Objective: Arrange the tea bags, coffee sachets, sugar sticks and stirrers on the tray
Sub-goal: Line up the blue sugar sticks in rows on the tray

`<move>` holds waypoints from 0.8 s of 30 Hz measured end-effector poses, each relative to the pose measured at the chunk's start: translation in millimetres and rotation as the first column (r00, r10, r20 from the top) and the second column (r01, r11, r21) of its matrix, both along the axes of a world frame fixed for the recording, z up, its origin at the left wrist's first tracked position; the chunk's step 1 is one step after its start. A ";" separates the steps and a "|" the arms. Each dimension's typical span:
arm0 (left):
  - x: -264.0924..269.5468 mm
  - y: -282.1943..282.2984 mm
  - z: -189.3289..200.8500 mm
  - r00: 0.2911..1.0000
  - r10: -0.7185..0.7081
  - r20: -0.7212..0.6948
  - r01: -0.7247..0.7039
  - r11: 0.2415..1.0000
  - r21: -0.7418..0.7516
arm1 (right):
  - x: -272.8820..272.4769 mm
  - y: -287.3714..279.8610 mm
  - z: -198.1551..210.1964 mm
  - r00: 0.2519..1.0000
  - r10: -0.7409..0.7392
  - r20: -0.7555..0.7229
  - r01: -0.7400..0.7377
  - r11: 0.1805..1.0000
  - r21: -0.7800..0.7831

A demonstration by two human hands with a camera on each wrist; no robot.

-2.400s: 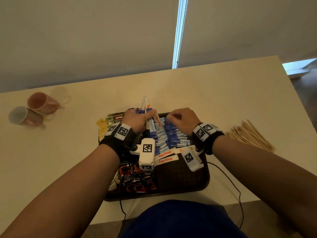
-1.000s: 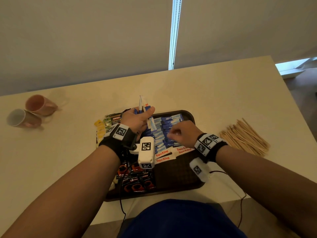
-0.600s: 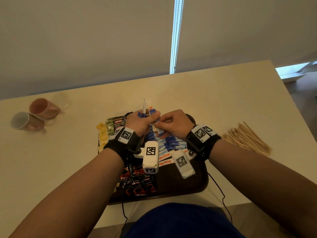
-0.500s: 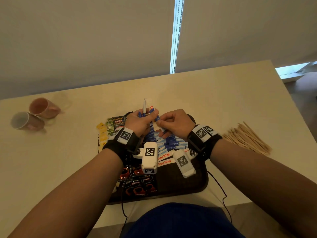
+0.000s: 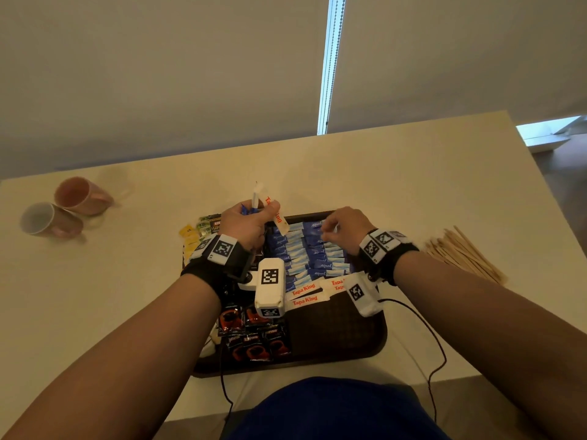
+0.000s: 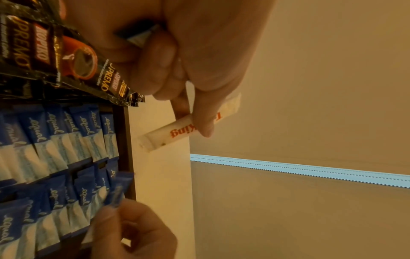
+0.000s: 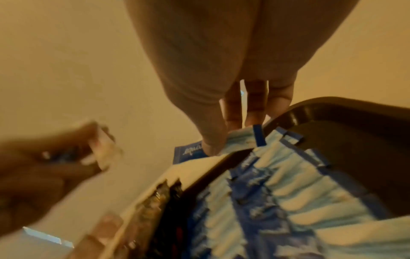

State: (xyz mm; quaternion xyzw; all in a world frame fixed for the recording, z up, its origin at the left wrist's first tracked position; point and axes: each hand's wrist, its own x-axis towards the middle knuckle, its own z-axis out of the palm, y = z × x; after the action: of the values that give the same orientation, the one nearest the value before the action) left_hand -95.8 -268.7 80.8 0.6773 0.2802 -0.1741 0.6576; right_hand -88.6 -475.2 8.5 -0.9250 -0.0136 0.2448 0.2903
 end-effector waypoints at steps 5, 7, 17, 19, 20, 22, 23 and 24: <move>0.2 4.7 1.6 0.999 -0.041 -0.019 0.042 0.999 0.032 | 0.0 6.3 -19.8 0.960 0.210 -0.184 -0.241 0.956 -0.166; 0.6 6.0 -1.1 0.998 -0.052 -0.023 0.053 0.998 0.024 | -0.5 5.0 -18.6 0.958 0.250 -0.139 -0.273 0.944 -0.184; -3.9 -11.8 2.9 0.966 -0.249 -0.064 0.248 0.968 -0.029 | 31.9 27.1 60.8 0.983 -0.045 0.178 -0.039 0.897 0.440; -3.9 -15.3 5.1 0.948 -0.306 -0.086 0.306 0.952 -0.015 | 36.7 31.0 62.4 0.986 0.042 0.159 -0.104 0.908 0.406; -4.1 -15.7 6.4 0.940 -0.331 -0.089 0.331 0.943 -0.006 | 37.7 30.8 61.7 0.990 0.045 0.133 -0.097 0.903 0.419; -5.1 -14.0 7.2 0.926 -0.366 -0.091 0.367 0.930 -0.010 | 37.1 28.6 61.4 0.999 -0.007 0.047 -0.016 0.875 0.484; -5.6 -12.4 6.7 0.922 -0.376 -0.091 0.376 0.927 -0.022 | 35.7 26.8 61.9 0.999 -0.041 -0.007 0.039 0.852 0.521; -6.4 -10.6 6.0 0.920 -0.383 -0.089 0.381 0.924 -0.037 | 33.8 25.3 62.6 0.996 -0.068 -0.061 0.091 0.825 0.557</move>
State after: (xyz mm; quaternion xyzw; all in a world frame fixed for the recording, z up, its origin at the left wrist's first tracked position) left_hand -102.2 -279.3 86.8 0.7035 0.1721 -0.3335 0.6035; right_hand -54.8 -449.9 71.1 -0.7945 -0.0407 0.2353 0.5584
